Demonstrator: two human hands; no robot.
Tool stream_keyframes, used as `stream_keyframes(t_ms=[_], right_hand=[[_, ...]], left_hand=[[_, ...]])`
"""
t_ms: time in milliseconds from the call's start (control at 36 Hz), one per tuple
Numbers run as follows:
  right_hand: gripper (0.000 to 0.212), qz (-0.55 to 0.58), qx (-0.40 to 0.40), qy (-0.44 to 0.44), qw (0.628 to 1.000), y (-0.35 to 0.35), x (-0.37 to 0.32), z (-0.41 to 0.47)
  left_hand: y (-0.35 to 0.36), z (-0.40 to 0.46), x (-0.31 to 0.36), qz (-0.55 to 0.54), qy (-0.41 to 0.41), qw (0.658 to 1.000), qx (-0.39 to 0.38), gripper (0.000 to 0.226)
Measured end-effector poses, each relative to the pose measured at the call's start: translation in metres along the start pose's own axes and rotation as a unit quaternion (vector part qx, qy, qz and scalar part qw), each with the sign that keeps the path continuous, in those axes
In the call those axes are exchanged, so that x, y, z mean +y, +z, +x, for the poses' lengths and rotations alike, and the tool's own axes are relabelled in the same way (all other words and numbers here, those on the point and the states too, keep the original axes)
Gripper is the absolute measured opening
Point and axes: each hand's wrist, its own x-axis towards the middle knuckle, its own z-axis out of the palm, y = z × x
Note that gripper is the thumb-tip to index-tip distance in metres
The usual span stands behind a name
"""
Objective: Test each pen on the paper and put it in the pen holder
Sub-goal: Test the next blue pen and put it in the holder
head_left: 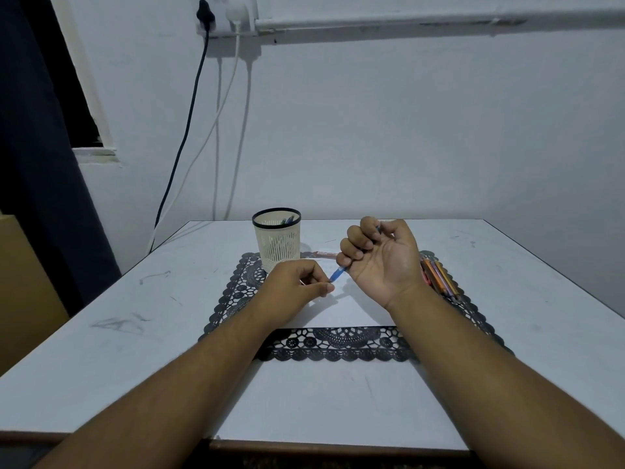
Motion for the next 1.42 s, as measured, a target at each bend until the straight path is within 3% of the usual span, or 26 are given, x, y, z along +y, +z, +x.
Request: stream_keyframes(t_ms=[306, 528, 1056, 1250, 1333, 1417], right_hand=[[0.025, 0.038, 0.008, 0.003, 0.999, -0.001, 0.003, 0.000], [0.026, 0.099, 0.025, -0.017, 0.995, -0.008, -0.006, 0.004], [0.026, 0.129, 0.040, -0.019, 0.991, -0.014, -0.003, 0.006], [0.038, 0.085, 0.059, -0.011, 0.995, -0.006, -0.004, 0.004], [0.031, 0.003, 0.071, 0.009, 0.997, 0.000, -0.001, 0.003], [0.039, -0.107, 0.092, 0.025, 0.990, 0.005, 0.002, 0.003]], left_hand=[[0.001, 0.002, -0.004, -0.018, -0.001, 1.000, 0.001, 0.017], [-0.001, 0.002, 0.002, -0.124, -0.007, 0.992, -0.022, 0.008], [-0.002, 0.001, 0.001, -0.105, 0.020, 0.994, -0.015, 0.009], [-0.003, 0.001, 0.000, -0.099, 0.028, 0.995, 0.004, 0.012], [-0.003, 0.002, 0.001, -0.100, 0.032, 0.994, 0.029, 0.013], [-0.008, 0.004, 0.002, -0.086, 0.031, 0.995, 0.045, 0.013]])
